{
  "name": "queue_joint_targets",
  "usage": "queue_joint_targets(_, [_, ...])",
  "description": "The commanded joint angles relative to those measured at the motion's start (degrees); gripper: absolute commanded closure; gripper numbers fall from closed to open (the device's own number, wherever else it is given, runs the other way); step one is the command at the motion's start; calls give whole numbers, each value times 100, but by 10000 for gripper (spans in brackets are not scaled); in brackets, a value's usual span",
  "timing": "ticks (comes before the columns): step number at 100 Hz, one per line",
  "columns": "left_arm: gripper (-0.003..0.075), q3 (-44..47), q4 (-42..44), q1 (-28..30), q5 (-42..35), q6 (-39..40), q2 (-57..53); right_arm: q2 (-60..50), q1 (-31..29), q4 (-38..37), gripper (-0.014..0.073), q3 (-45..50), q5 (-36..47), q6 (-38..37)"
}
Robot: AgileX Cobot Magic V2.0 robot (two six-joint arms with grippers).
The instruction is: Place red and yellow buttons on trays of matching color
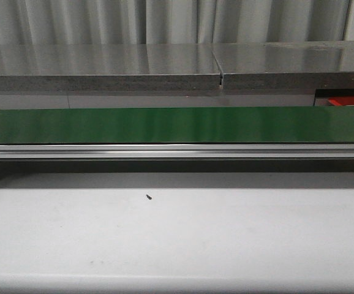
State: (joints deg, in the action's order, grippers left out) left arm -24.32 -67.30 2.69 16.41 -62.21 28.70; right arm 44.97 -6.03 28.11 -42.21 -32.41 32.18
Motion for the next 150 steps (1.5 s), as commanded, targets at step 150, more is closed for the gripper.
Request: queue_joint_targets(150, [739,-153,-174,-37,-191,17,26,-483,1384,-2884,711,421,1751,-2234])
